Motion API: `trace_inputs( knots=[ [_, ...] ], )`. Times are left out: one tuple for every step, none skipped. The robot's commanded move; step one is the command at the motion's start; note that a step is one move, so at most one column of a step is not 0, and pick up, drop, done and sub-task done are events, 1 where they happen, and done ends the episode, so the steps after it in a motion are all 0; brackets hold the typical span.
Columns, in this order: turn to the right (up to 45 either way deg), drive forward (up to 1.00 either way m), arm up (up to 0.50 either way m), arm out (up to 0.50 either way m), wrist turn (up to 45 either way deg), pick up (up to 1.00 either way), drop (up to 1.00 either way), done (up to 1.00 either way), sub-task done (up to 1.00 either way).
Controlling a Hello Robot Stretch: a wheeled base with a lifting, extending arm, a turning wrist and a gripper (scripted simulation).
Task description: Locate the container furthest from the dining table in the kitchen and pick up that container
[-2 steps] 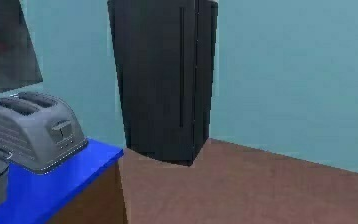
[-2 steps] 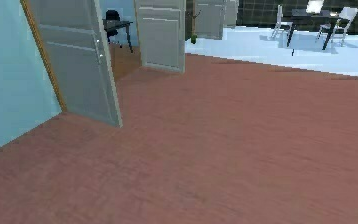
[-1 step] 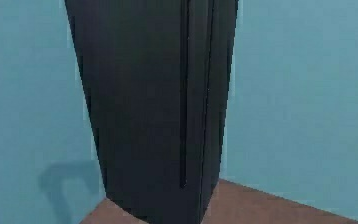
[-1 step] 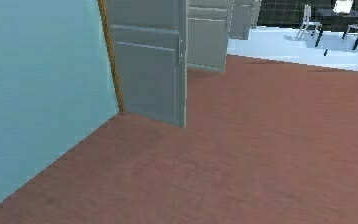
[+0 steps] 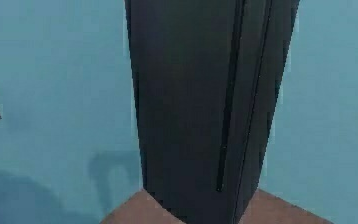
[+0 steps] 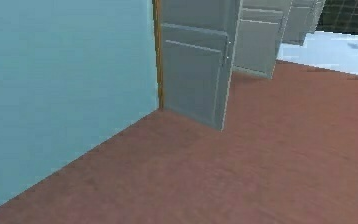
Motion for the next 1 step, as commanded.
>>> trace_inputs(
  knots=[
    [0.0,0.20,0.00,0.00,0.0,0.00,0.00,0.00,0.00]
  ],
)
